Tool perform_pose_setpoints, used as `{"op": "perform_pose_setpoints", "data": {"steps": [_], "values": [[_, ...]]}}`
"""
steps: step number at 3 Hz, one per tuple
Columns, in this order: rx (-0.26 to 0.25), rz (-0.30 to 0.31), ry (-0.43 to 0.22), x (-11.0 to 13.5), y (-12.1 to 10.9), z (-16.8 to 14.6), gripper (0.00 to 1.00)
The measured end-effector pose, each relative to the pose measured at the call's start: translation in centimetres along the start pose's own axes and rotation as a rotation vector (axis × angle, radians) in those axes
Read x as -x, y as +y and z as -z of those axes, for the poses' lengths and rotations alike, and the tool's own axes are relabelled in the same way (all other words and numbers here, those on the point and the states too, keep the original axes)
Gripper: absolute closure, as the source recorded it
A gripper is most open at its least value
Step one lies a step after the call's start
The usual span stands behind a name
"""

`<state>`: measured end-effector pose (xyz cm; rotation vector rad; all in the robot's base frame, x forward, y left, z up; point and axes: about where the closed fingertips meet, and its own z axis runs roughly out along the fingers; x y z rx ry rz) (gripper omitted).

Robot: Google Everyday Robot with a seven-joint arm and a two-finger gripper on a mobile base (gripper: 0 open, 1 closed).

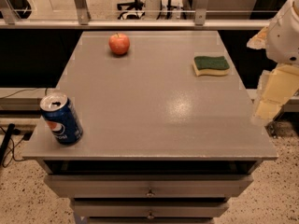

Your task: Pick pepsi can

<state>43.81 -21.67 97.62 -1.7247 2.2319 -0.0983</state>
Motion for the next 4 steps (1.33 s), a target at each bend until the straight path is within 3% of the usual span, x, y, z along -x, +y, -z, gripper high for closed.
{"op": "perform_pose_setpoints", "data": {"steps": [2, 3, 4], "values": [[0.017, -0.009, -0.034, 0.1, -0.1, -0.3, 0.0], [0.091, -0.036, -0.155, 0.5, 0.4, -4.0, 0.0], [0.171, -0.063, -0.313, 2.6, 1.3, -5.9, 0.0]]}}
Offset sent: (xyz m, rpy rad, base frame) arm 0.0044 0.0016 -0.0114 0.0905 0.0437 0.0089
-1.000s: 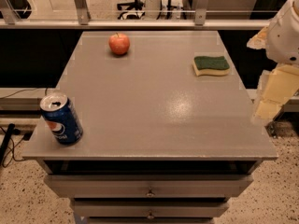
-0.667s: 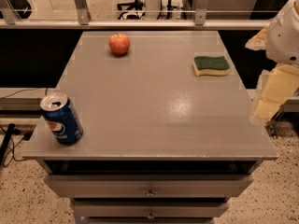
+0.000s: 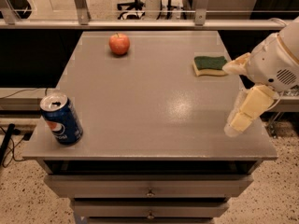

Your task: Pick pepsi can

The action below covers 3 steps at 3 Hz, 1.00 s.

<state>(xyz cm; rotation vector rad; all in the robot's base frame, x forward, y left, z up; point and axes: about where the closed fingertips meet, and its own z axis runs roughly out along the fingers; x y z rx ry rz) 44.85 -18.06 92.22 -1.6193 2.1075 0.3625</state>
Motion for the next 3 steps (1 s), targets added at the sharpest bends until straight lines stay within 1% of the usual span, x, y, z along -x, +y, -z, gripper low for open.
{"op": "perform_pose_setpoints", "data": {"steps": [1, 2, 3], "values": [[0.055, -0.017, -0.106, 0.96, 0.5, -1.39, 0.0], [0.075, -0.022, -0.144, 1.33, 0.69, -1.83, 0.0], [0.088, -0.026, -0.169, 1.58, 0.81, -2.09, 0.0]]}}
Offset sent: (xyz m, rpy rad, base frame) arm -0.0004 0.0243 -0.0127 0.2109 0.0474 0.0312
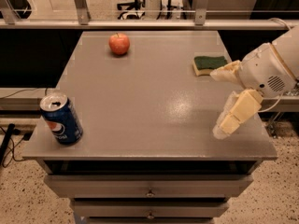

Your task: Pick pepsi can

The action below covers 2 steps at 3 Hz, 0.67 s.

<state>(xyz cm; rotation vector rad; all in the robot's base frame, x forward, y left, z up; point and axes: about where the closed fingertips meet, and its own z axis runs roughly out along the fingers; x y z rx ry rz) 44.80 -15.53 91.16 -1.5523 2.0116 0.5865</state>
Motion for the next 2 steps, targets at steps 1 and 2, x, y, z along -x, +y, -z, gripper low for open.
{"op": "perform_pose_setpoints", "data": {"steps": [1, 2], "values": [[0.0, 0.0, -0.002, 0.03, 0.0, -0.03, 0.0], [0.02, 0.006, -0.089, 0.99, -0.03, -0.88, 0.0]]}}
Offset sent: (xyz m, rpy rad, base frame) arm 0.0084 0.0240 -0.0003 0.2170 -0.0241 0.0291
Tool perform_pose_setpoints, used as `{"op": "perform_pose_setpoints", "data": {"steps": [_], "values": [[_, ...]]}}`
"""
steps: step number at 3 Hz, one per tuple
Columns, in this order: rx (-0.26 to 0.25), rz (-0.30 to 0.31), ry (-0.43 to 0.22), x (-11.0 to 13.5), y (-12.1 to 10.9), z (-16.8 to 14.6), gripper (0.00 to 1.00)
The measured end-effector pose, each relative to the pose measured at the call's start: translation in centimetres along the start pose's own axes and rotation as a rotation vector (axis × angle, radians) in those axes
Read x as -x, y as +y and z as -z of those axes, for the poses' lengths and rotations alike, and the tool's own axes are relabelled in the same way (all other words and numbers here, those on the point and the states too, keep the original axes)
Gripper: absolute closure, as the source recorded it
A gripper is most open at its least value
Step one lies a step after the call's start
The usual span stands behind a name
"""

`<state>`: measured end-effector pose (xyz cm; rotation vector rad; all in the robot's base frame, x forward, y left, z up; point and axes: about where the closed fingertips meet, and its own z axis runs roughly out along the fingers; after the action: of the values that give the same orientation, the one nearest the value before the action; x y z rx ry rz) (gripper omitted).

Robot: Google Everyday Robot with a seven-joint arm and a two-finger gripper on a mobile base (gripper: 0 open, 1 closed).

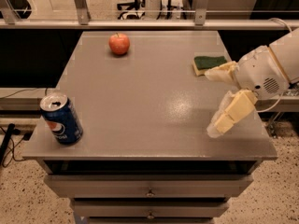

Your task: Pick pepsi can

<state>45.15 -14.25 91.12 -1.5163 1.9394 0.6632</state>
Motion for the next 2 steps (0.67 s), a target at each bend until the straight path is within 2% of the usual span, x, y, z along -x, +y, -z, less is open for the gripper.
{"op": "perform_pose_setpoints", "data": {"steps": [1, 2], "values": [[0.07, 0.079, -0.203, 5.5, 0.2, -4.4, 0.0], [0.113, 0.139, -0.301, 9.0, 0.7, -7.6, 0.0]]}}
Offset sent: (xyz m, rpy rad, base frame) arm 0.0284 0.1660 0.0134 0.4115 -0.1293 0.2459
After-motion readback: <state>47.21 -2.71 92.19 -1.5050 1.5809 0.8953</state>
